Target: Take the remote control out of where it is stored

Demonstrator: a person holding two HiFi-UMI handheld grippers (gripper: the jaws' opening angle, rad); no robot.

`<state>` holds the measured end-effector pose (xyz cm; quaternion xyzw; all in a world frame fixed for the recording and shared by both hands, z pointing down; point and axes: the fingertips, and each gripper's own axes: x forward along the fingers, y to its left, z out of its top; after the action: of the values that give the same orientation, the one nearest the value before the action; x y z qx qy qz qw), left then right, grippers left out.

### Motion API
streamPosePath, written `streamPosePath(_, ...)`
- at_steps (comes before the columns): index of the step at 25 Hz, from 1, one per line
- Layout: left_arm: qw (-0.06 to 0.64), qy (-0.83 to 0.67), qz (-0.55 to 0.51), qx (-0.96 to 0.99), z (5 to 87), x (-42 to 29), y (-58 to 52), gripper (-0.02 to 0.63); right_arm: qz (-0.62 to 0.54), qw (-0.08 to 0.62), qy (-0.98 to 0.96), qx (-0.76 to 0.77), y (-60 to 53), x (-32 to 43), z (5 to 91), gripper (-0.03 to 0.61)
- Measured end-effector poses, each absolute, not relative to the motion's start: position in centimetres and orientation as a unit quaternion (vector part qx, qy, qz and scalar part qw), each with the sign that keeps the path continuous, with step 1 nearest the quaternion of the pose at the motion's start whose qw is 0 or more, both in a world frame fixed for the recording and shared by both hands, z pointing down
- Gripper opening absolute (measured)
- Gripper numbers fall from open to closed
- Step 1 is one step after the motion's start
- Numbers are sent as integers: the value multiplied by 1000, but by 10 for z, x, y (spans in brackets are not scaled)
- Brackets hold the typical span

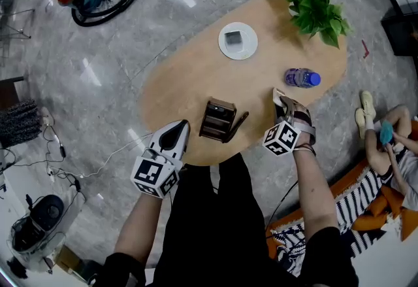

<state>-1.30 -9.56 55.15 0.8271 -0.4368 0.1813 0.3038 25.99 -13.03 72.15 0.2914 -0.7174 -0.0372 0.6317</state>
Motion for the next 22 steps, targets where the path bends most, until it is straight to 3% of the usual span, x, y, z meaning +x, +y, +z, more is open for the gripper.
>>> streamPosePath(14, 321, -463, 185, 806, 570, -34, -96, 6, -76, 627, -737, 240, -161, 218, 742, 110)
streamPosePath(22, 335, -485, 180, 787, 578, -49, -89, 6, -179, 629, -744, 135, -172, 171, 754, 110)
